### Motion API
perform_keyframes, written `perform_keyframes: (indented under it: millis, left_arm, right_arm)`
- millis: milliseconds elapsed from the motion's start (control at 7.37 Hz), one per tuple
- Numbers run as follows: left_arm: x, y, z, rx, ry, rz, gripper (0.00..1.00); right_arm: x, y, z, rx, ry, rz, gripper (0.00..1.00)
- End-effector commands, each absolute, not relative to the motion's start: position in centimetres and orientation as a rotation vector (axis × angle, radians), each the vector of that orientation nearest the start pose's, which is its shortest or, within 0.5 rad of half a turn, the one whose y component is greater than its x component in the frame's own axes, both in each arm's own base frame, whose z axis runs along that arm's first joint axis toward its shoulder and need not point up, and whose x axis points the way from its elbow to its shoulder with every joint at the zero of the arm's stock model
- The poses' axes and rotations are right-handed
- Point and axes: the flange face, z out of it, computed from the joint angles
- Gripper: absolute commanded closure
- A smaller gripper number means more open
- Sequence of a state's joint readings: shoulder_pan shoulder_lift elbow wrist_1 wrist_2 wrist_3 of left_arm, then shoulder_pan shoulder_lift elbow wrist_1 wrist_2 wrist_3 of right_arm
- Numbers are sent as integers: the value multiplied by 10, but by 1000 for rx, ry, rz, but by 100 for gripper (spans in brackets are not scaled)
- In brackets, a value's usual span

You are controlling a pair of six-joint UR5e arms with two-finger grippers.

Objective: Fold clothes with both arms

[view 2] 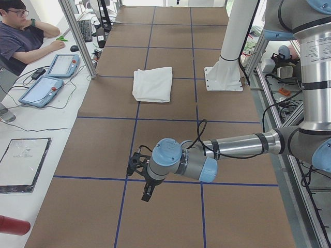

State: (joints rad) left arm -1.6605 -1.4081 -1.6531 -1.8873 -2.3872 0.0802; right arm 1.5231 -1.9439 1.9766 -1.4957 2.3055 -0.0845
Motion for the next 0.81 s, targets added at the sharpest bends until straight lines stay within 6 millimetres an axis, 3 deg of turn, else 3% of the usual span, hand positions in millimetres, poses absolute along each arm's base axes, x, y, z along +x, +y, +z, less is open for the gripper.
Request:
perform_keyframes:
  millis: [0,271,407,678]
  left_arm:
    - [-90,-434,603,203,807,69,0]
    - [-89,-426,612,199,807,76,0]
    - [-92,-434,625,215,763,78,0]
    - [-94,-438,622,230,721,90,0]
  right_arm:
    - [50,-346,611,110,-741,-163,0]
    - [49,-346,616,102,-742,-161,0]
    - [49,-345,617,98,-750,-160,0]
    - [49,-344,619,95,-753,-159,0]
